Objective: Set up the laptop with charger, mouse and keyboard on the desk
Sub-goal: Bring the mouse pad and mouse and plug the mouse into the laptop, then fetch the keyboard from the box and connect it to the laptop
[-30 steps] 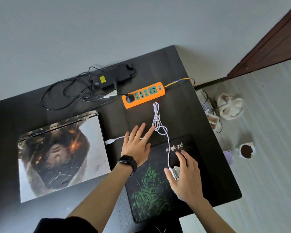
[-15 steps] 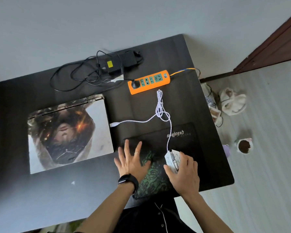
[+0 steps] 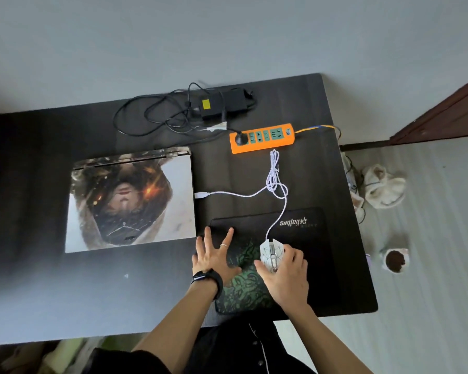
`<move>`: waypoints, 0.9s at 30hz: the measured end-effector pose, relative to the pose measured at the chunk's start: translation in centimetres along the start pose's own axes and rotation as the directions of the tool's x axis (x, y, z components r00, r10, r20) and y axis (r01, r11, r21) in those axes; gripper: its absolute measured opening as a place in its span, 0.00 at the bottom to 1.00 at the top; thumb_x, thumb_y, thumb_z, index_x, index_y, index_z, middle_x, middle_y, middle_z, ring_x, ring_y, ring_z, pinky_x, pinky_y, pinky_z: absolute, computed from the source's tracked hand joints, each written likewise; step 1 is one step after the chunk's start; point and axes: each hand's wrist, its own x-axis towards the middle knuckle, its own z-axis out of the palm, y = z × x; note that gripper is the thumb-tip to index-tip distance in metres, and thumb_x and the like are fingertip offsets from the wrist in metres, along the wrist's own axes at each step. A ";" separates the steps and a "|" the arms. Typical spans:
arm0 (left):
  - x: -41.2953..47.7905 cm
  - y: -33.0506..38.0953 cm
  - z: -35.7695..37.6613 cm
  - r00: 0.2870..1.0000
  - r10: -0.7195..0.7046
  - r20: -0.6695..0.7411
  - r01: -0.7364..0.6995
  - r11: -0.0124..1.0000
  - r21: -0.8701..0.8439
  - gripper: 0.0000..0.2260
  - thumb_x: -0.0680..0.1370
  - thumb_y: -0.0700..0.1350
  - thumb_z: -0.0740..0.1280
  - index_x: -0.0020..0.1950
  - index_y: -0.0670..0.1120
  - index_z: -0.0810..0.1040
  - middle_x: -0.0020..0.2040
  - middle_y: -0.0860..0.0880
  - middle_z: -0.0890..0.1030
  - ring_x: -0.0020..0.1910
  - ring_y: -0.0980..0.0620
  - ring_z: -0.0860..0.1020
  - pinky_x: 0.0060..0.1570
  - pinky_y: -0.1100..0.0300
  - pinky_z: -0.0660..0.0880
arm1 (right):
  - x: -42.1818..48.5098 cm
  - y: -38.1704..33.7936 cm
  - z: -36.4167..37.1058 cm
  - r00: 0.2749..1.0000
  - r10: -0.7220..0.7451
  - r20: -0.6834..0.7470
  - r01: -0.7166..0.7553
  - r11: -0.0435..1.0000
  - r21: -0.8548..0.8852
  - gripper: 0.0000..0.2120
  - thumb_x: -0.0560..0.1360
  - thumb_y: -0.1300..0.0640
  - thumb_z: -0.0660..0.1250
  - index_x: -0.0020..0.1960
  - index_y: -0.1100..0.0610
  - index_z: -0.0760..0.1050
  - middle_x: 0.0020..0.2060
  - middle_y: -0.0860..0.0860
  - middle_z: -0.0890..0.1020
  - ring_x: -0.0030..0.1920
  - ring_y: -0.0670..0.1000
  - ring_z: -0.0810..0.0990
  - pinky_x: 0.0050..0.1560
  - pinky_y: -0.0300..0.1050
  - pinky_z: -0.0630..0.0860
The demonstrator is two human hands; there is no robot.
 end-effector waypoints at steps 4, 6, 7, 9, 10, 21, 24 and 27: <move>-0.9 -2.1 -0.7 0.996 0.065 0.064 -0.061 0.996 -0.069 0.36 0.76 0.54 0.65 0.78 0.65 0.47 0.80 0.52 0.38 0.79 0.46 0.44 0.72 0.47 0.62 | -0.1 -0.5 -0.7 1.000 -0.013 0.010 0.014 0.997 -0.072 0.48 0.64 0.31 0.74 0.71 0.62 0.66 0.61 0.59 0.73 0.58 0.62 0.74 0.54 0.55 0.76; -1.5 -3.5 -1.2 0.992 0.072 0.102 -0.058 0.988 -0.140 0.34 0.76 0.54 0.65 0.79 0.60 0.53 0.80 0.51 0.49 0.78 0.46 0.53 0.72 0.49 0.62 | -0.5 -1.4 -1.3 0.994 -0.103 -0.021 0.100 0.989 -0.111 0.47 0.66 0.36 0.76 0.73 0.64 0.65 0.63 0.62 0.73 0.60 0.64 0.73 0.58 0.57 0.74; -1.7 -3.8 -1.3 0.992 0.070 0.106 -0.049 0.981 -0.190 0.33 0.76 0.54 0.64 0.79 0.58 0.56 0.79 0.49 0.56 0.76 0.46 0.59 0.71 0.50 0.64 | -0.6 -1.9 -1.7 0.988 -0.155 -0.026 0.151 0.983 -0.103 0.45 0.68 0.39 0.76 0.74 0.63 0.65 0.64 0.62 0.72 0.62 0.64 0.72 0.60 0.57 0.73; -3.1 -5.6 -1.6 0.997 0.026 0.078 0.000 0.947 -0.320 0.29 0.76 0.54 0.64 0.77 0.56 0.61 0.74 0.47 0.68 0.71 0.46 0.68 0.68 0.52 0.68 | -1.3 -4.3 -2.3 0.955 -0.295 0.023 0.296 0.952 -0.079 0.40 0.72 0.43 0.73 0.75 0.62 0.63 0.67 0.61 0.71 0.65 0.63 0.69 0.64 0.56 0.71; -3.9 -6.4 -1.7 0.998 0.014 0.068 0.013 0.926 -0.377 0.27 0.77 0.53 0.63 0.76 0.56 0.63 0.71 0.47 0.72 0.68 0.46 0.71 0.66 0.54 0.70 | -1.6 -5.6 -2.5 0.935 -0.354 0.035 0.355 0.932 -0.069 0.39 0.73 0.44 0.72 0.75 0.62 0.63 0.68 0.61 0.71 0.66 0.62 0.69 0.65 0.56 0.70; -16.1 -21.3 0.0 0.931 -0.341 -0.129 0.137 0.655 -0.743 0.13 0.78 0.50 0.63 0.62 0.53 0.77 0.50 0.57 0.82 0.51 0.57 0.81 0.56 0.63 0.74 | -10.6 -21.3 1.2 0.544 -0.824 0.157 0.828 0.558 0.059 0.14 0.77 0.48 0.68 0.61 0.50 0.80 0.55 0.46 0.79 0.59 0.53 0.73 0.62 0.49 0.74; -19.7 -26.7 2.0 0.874 -0.457 -0.167 0.141 0.566 -0.812 0.10 0.78 0.50 0.63 0.59 0.53 0.78 0.47 0.58 0.81 0.48 0.56 0.82 0.53 0.61 0.77 | -15.6 -23.9 4.6 0.479 -0.851 0.217 0.862 0.502 0.065 0.10 0.77 0.49 0.68 0.57 0.47 0.82 0.55 0.45 0.78 0.58 0.51 0.73 0.60 0.42 0.70; -23.0 -31.6 4.6 0.839 -0.523 -0.152 0.154 0.495 -0.855 0.10 0.78 0.50 0.63 0.57 0.54 0.78 0.46 0.58 0.81 0.47 0.56 0.82 0.50 0.61 0.77 | -20.7 -24.8 8.4 0.433 -0.860 0.270 0.883 0.464 0.063 0.09 0.77 0.50 0.69 0.55 0.47 0.83 0.54 0.45 0.80 0.57 0.51 0.73 0.60 0.42 0.71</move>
